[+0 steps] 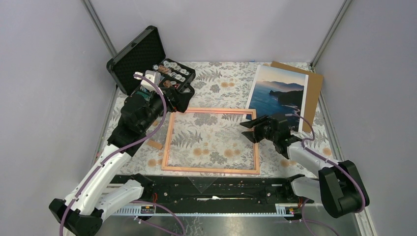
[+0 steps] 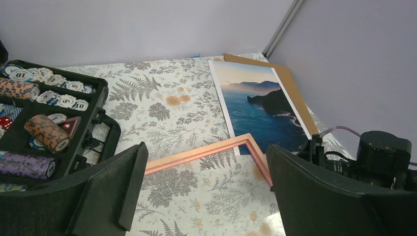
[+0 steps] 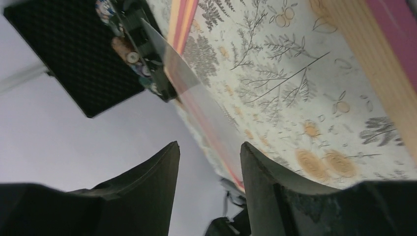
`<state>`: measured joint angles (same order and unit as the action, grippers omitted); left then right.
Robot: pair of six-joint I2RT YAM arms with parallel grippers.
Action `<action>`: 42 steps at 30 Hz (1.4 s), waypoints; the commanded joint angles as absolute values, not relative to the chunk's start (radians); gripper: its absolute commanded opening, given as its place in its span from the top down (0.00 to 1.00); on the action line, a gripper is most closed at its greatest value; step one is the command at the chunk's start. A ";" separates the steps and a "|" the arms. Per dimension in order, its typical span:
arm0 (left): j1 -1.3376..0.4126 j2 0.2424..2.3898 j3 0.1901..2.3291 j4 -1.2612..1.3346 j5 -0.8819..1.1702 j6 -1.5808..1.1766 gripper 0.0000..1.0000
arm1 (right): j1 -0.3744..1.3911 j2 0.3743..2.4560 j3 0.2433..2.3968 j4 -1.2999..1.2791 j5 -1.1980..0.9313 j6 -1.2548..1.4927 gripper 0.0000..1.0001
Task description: Put the photo into the frame
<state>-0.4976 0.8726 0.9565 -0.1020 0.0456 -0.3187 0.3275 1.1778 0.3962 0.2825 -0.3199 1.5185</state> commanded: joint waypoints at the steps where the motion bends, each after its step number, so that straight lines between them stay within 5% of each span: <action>1: -0.492 0.876 0.957 -0.043 0.054 -0.316 0.01 | 0.303 1.171 0.502 0.147 -0.301 1.271 0.43; 5: -0.492 0.887 0.957 -0.044 0.060 -0.318 0.01 | 0.253 1.280 0.670 -0.167 -0.340 0.840 0.27; 9: -0.493 0.897 0.960 -0.044 0.081 -0.328 0.01 | 0.185 1.265 0.820 -0.459 -0.277 0.543 0.23; 12: -0.492 0.900 0.964 -0.044 0.093 -0.336 0.01 | 0.233 1.298 0.880 -0.565 -0.495 0.523 0.20; 16: -0.491 0.903 0.965 -0.044 0.107 -0.346 0.01 | 0.582 1.282 0.818 -0.429 -0.527 0.766 0.06; 23: -0.490 0.910 0.963 -0.046 0.103 -0.348 0.01 | 0.787 1.162 0.562 -0.068 -0.318 1.249 0.16; 30: -0.491 0.920 0.965 -0.050 0.109 -0.351 0.01 | 0.774 0.963 0.550 -0.396 -0.051 1.232 0.21; 42: -0.491 0.921 0.963 -0.049 0.106 -0.353 0.01 | 0.642 0.934 0.300 -0.202 -0.164 1.319 0.35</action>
<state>-0.4957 0.9211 0.9546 -0.1024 0.0944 -0.3485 0.6903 0.8898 0.3698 -0.3298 -0.1219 1.2800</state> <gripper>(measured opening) 0.987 0.662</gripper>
